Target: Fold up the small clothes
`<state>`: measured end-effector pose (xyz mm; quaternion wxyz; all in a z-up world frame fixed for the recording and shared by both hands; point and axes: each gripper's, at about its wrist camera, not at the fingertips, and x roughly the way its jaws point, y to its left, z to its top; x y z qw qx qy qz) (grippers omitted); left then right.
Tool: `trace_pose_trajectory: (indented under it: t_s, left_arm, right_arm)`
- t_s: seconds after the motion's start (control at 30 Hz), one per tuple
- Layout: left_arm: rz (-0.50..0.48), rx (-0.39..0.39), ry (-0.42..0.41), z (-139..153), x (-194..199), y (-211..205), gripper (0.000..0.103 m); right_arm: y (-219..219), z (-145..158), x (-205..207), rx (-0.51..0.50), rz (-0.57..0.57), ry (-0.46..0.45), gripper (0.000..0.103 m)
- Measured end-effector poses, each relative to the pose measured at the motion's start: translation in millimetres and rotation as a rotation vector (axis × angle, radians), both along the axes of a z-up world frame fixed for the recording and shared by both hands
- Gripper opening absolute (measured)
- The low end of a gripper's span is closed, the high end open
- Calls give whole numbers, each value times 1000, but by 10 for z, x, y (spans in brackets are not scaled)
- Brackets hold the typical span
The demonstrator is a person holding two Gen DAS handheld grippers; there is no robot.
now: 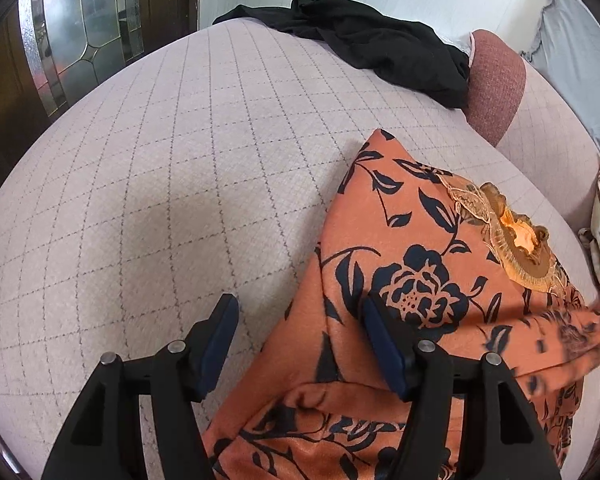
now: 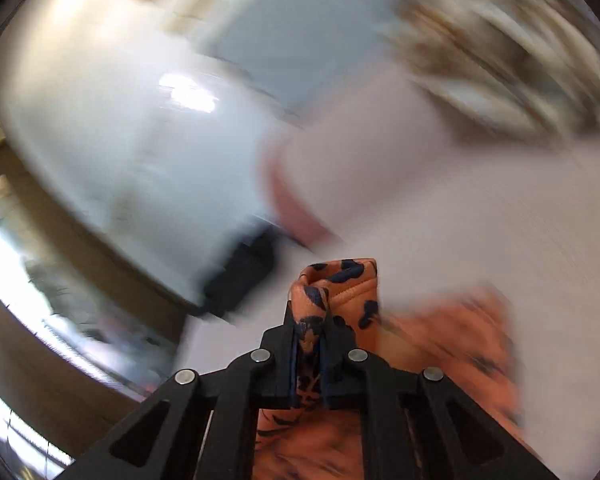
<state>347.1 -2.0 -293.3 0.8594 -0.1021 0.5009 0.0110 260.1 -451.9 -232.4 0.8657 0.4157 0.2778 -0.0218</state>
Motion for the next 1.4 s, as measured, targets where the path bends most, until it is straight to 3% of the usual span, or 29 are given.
trace_pose_trajectory:
  t_s: [0.07,0.17,0.3,0.37,0.43,0.47,0.5,0.57,0.63,0.7,0.8,0.87,0.93,1.1,1.17,1.23,1.27,1.3,1.33,1.4]
  left_arm:
    - [1,6,1,6,-16,-2,68]
    - [4,27,0,25,-24,-19,68]
    - [7,95,-28,97,-85,-84,68]
    - [12,118,-72,182,-145,-107,68]
    - [1,116,-126,277,-207,-141,68]
    - [-12,107,-142,304,-231,-141,68]
    - [-29,94,-160,336,-251,-162,68]
    - [-50,95,-185,374,-284,-214,69]
    - [-100,98,-175,349,-273,-314,76]
    - [-132,110,-141,275,-240,-397,77]
    - [-182,191,-27,54,-170,-518,83]
    - [-177,178,-29,17,-175,-479,88]
    - [-169,150,-10,30,-175,-413,89]
    - [-162,124,-53,167,-347,-215,89]
    - [-171,164,-106,298,-562,-107,89]
    - [-186,154,-139,416,-835,89,89]
    - [-189,140,-147,446,-899,177,89]
    - [-195,129,-155,482,-1003,271,89]
    - [-200,129,-159,506,-1178,391,89]
    - [-180,140,-149,492,-1474,556,89]
  right_arm:
    - [-196,-394,-295,23,-70,116,11]
    - [-226,-603,-719,17,-86,181,12]
    - [-271,-561,-1015,-87,-126,274,12]
    - [-321,-401,-929,-93,-139,230,13]
    - [-322,-306,-893,-113,-127,193,32]
    - [-263,-248,-777,-122,-101,187,63]
    - [-220,-221,-697,-119,-84,179,80]
    - [-77,-142,-526,-150,-79,139,79]
    - [130,-52,-321,-216,-50,132,74]
    - [356,-59,-106,-324,-12,190,51]
    - [499,-282,9,-376,28,272,40]
    - [481,-583,69,-355,54,408,38]
    - [477,-618,-60,-374,55,387,33]
    - [460,-469,-444,-346,116,475,35]
    - [432,-318,-712,-354,129,467,35]
    - [380,-182,-1002,-330,139,441,36]
    - [362,-105,-1122,-310,147,428,41]
    - [313,-49,-1327,-284,154,416,60]
    - [281,6,-1501,-266,149,410,69]
    - [202,57,-1890,-246,133,398,74]
